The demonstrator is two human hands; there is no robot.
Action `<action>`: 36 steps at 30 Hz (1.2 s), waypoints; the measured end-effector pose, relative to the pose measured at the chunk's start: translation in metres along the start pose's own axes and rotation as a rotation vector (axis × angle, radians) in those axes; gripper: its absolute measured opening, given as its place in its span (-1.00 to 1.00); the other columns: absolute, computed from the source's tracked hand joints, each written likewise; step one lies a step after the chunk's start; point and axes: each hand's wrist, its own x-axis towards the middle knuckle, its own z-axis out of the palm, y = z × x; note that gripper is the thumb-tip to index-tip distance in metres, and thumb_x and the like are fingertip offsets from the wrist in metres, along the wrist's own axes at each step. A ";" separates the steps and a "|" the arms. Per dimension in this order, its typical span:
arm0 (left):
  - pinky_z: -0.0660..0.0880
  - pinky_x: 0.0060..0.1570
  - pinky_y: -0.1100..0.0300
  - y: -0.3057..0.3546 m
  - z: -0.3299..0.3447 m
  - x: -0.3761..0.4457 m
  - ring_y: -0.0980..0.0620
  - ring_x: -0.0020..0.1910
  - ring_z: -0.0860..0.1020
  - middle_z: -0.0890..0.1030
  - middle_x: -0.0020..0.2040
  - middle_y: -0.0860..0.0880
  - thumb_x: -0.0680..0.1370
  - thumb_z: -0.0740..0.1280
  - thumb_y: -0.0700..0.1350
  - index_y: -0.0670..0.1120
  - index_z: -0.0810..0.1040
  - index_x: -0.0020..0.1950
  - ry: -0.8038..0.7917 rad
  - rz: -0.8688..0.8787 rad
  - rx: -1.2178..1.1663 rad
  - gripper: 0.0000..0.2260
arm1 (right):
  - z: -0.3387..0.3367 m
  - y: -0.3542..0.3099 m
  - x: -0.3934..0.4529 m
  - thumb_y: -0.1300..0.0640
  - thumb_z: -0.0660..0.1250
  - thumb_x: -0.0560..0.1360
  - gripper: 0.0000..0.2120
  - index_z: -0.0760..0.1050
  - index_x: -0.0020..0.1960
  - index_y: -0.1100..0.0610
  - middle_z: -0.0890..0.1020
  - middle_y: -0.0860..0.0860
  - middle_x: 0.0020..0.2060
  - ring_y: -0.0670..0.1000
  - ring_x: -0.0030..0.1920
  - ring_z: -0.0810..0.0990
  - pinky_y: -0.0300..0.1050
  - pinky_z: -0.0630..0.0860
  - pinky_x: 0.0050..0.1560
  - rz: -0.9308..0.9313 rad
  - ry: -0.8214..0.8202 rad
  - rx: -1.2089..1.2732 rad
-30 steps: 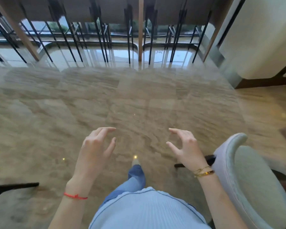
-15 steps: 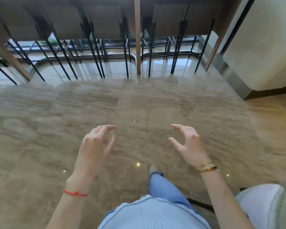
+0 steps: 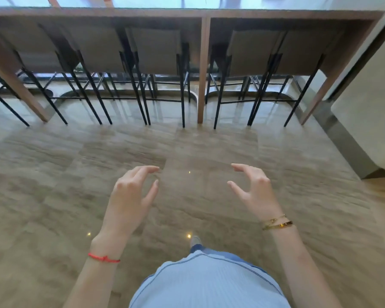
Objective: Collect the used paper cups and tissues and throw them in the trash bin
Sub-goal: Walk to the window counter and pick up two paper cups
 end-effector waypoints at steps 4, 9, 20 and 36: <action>0.46 0.20 0.05 -0.004 0.011 0.081 0.04 0.13 0.56 0.60 0.11 0.07 0.51 0.39 -0.17 -0.04 0.57 0.19 0.024 -0.023 0.007 -0.75 | -0.003 0.006 0.095 0.10 0.45 0.43 -0.60 0.50 0.24 0.08 0.59 -0.05 0.08 -0.07 0.17 0.46 -0.40 0.21 0.19 -0.045 -0.023 -0.006; 0.47 0.18 0.04 -0.018 0.026 0.163 0.02 0.12 0.56 0.60 0.11 0.06 0.50 0.40 -0.18 -0.04 0.57 0.20 0.027 -0.054 0.017 -0.73 | 0.005 0.013 0.187 0.07 0.44 0.44 -0.60 0.49 0.25 0.06 0.58 -0.07 0.11 -0.10 0.20 0.45 -0.34 0.25 0.23 -0.066 -0.055 0.002; 0.46 0.21 0.04 -0.094 0.052 0.347 0.04 0.14 0.56 0.60 0.12 0.06 0.52 0.38 -0.16 -0.04 0.57 0.21 0.020 -0.068 0.024 -0.75 | 0.063 0.021 0.383 0.06 0.41 0.46 -0.59 0.48 0.28 0.09 0.58 -0.04 0.15 -0.06 0.24 0.44 -0.26 0.27 0.28 -0.070 -0.079 -0.019; 0.50 0.18 -0.02 -0.225 0.031 0.638 0.06 0.13 0.56 0.59 0.13 0.09 0.52 0.38 -0.13 0.00 0.55 0.21 0.080 -0.115 0.067 -0.74 | 0.158 -0.034 0.699 0.03 0.39 0.47 -0.58 0.46 0.30 0.07 0.56 -0.07 0.18 -0.10 0.28 0.41 -0.25 0.29 0.31 -0.134 -0.168 0.010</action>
